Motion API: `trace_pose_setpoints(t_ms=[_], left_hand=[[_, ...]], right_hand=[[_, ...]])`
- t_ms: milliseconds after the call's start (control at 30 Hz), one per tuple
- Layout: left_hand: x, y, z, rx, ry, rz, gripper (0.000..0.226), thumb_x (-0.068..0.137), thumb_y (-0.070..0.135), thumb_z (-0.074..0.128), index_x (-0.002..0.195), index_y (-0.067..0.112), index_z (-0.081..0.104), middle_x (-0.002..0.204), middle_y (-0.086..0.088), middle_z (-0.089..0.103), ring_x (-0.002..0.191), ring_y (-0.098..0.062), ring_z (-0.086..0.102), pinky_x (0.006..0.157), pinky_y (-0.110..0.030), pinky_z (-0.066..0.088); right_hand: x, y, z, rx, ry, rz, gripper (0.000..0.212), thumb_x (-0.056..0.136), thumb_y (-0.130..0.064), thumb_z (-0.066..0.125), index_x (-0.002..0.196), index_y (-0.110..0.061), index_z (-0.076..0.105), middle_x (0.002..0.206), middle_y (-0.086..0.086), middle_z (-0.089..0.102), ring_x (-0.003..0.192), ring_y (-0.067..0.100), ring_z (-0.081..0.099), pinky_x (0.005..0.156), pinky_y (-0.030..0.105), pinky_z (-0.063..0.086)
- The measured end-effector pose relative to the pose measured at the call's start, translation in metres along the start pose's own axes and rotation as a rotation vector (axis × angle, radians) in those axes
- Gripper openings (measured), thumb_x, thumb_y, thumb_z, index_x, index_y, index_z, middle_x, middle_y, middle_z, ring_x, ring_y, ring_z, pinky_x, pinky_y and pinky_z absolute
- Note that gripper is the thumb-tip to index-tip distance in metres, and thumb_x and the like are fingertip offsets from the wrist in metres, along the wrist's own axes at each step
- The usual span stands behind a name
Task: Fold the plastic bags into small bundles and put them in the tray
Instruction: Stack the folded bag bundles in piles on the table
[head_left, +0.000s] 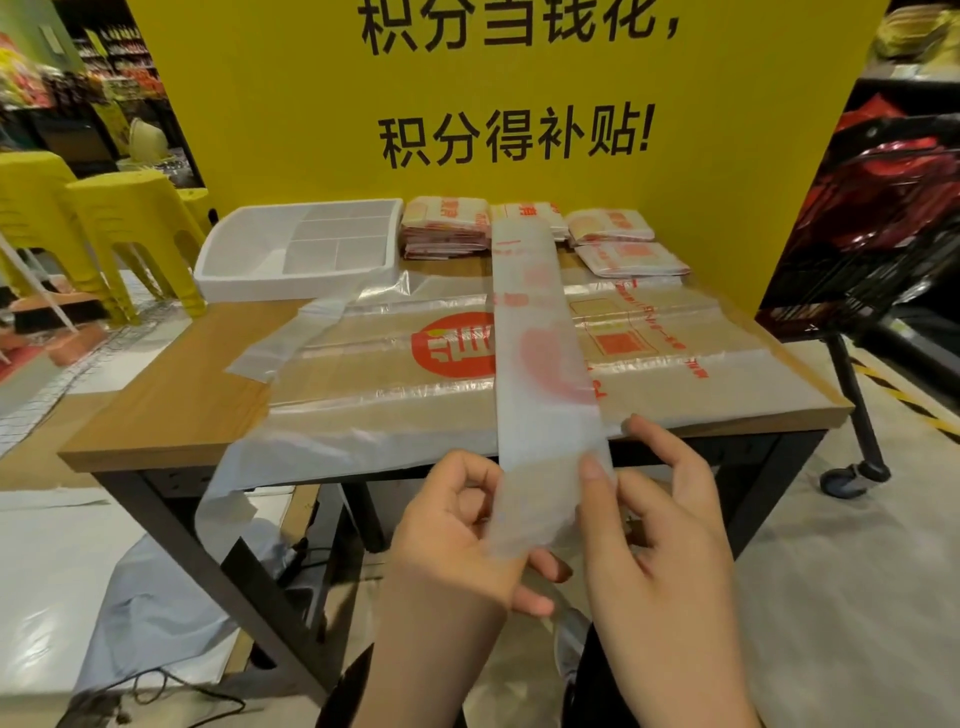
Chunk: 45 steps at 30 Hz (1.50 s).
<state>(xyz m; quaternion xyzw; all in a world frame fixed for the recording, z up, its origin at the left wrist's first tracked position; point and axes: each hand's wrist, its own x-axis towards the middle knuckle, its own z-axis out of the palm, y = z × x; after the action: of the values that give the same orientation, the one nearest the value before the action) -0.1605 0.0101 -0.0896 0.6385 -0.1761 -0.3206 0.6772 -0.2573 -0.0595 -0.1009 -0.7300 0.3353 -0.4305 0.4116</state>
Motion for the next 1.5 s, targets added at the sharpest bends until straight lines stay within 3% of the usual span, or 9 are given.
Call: trace_pose_setpoints(t_ms=[67, 167, 433, 567, 667, 733, 933, 1200, 1500], left_hand=[[0.0, -0.001, 0.004, 0.01, 0.028, 0.02, 0.02, 0.086, -0.007, 0.068, 0.085, 0.004, 0.052, 0.067, -0.007, 0.068, 0.045, -0.022, 0.061, 0.033, -0.027, 0.047], [-0.003, -0.003, 0.007, 0.044, 0.083, 0.107, 0.018, 0.085, 0.009, 0.074, 0.083, 0.01, 0.056, 0.071, -0.006, 0.068, 0.046, -0.023, 0.062, 0.037, -0.028, 0.049], [-0.008, -0.003, 0.008, 0.053, 0.056, 0.205, 0.004, 0.091, 0.018, 0.069, 0.092, 0.019, 0.066, 0.069, -0.008, 0.066, 0.045, -0.023, 0.062, 0.039, -0.029, 0.051], [-0.007, -0.006, 0.007, 0.065, 0.051, 0.217, 0.003, 0.091, 0.019, 0.069, 0.094, 0.02, 0.07, 0.07, -0.005, 0.067, 0.044, -0.02, 0.06, 0.04, -0.028, 0.051], [-0.008, -0.008, 0.007, 0.059, 0.04, 0.226, 0.006, 0.091, 0.02, 0.069, 0.096, 0.02, 0.07, 0.072, -0.004, 0.068, 0.046, -0.02, 0.06, 0.039, -0.028, 0.051], [-0.009, -0.009, 0.006, 0.075, 0.029, 0.237, 0.008, 0.09, 0.024, 0.068, 0.098, 0.025, 0.071, 0.071, -0.003, 0.068, 0.048, -0.021, 0.062, 0.04, -0.03, 0.052], [-0.014, -0.012, 0.005, 0.041, -0.031, 0.192, 0.021, 0.093, 0.011, 0.065, 0.107, 0.027, 0.068, 0.062, -0.006, 0.063, 0.044, -0.022, 0.056, 0.037, -0.029, 0.049], [-0.013, -0.01, 0.007, -0.008, -0.005, 0.162, 0.025, 0.094, 0.009, 0.062, 0.111, 0.026, 0.067, 0.063, -0.004, 0.064, 0.043, -0.019, 0.056, 0.033, -0.025, 0.045], [-0.011, -0.015, 0.01, 0.069, 0.039, 0.23, 0.026, 0.092, 0.014, 0.066, 0.11, 0.034, 0.066, 0.065, -0.004, 0.067, 0.043, -0.016, 0.054, 0.037, -0.027, 0.045]], right_hand=[[0.002, 0.001, 0.001, -0.016, 0.05, -0.008, 0.038, 0.091, -0.041, 0.056, 0.061, -0.02, 0.067, 0.135, -0.02, 0.044, 0.097, -0.026, 0.046, 0.07, 0.01, 0.042], [0.005, 0.005, 0.0, -0.008, 0.086, 0.014, 0.006, 0.085, -0.04, 0.066, 0.081, -0.035, 0.066, 0.124, -0.028, 0.041, 0.098, -0.007, 0.055, 0.067, 0.019, 0.047], [-0.004, 0.008, -0.002, 0.084, 0.074, 0.054, 0.046, 0.084, -0.053, 0.058, 0.13, -0.052, 0.05, 0.112, -0.026, 0.048, 0.086, 0.005, 0.061, 0.063, 0.014, 0.049], [-0.008, 0.013, -0.006, 0.1, -0.039, 0.111, 0.038, 0.09, -0.042, 0.061, 0.124, -0.058, 0.051, 0.076, -0.01, 0.061, 0.062, 0.009, 0.059, 0.055, 0.016, 0.046], [-0.008, 0.013, -0.005, 0.237, -0.094, 0.194, 0.032, 0.093, -0.034, 0.061, 0.114, -0.057, 0.056, 0.065, -0.003, 0.059, 0.053, 0.009, 0.055, 0.057, 0.033, 0.049], [-0.008, 0.012, -0.004, 0.352, -0.105, 0.245, 0.031, 0.093, -0.03, 0.062, 0.112, -0.054, 0.06, 0.066, 0.001, 0.06, 0.055, 0.013, 0.057, 0.057, 0.037, 0.052], [-0.006, 0.015, -0.004, 0.445, -0.101, 0.248, 0.029, 0.093, -0.024, 0.06, 0.115, -0.043, 0.062, 0.071, -0.005, 0.066, 0.061, 0.009, 0.063, 0.058, 0.023, 0.052], [-0.009, 0.012, -0.001, 0.42, -0.128, 0.277, 0.03, 0.083, -0.044, 0.06, 0.111, -0.053, 0.061, 0.069, 0.003, 0.066, 0.057, 0.015, 0.06, 0.061, 0.039, 0.053], [-0.009, 0.01, 0.004, 0.414, -0.145, 0.259, 0.035, 0.075, -0.05, 0.063, 0.11, -0.055, 0.061, 0.092, -0.009, 0.075, 0.074, 0.018, 0.072, 0.07, 0.045, 0.057]])
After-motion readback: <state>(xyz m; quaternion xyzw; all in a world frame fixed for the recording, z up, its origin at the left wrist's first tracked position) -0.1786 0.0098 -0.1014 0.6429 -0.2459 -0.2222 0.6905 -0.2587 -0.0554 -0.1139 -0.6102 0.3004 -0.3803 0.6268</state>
